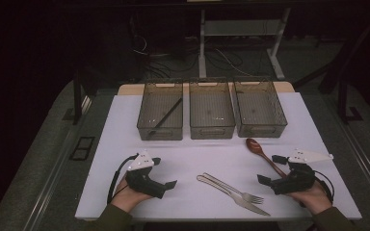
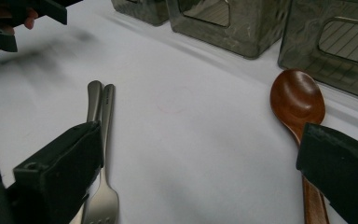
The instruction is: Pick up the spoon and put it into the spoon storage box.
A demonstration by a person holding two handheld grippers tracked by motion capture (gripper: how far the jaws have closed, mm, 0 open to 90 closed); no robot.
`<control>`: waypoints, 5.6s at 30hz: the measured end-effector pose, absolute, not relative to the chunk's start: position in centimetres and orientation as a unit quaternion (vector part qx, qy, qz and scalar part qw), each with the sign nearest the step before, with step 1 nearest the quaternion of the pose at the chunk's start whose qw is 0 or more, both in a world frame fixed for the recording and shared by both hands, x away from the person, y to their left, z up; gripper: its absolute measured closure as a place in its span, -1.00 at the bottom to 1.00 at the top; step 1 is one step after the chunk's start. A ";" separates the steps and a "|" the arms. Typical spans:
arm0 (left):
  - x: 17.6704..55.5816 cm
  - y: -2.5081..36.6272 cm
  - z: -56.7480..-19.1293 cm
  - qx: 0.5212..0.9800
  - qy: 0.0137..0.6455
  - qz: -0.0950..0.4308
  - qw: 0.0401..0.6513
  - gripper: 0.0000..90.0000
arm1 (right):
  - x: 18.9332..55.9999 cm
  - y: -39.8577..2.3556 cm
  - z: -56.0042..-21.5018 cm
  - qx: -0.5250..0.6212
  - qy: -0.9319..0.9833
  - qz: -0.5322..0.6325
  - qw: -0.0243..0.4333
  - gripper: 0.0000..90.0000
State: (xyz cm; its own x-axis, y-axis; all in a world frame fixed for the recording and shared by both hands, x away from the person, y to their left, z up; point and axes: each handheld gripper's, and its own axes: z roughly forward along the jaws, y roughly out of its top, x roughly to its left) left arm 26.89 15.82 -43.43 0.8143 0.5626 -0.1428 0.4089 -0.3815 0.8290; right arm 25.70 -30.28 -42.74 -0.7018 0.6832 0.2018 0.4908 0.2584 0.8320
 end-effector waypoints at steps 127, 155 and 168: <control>26.7 15.6 -43.3 0.837 0.281 0.091 0.460 -1.00 | 36.0 -28.2 -43.8 0.407 0.836 0.360 0.081 0.81; 26.7 15.8 -43.3 0.836 0.282 0.093 0.461 -1.00 | 35.4 -28.2 -40.4 0.404 0.825 0.387 0.084 0.81; 26.6 15.7 -43.3 0.833 0.282 0.086 0.469 -1.00 | 35.7 -26.8 -38.6 0.396 0.819 0.407 0.084 0.81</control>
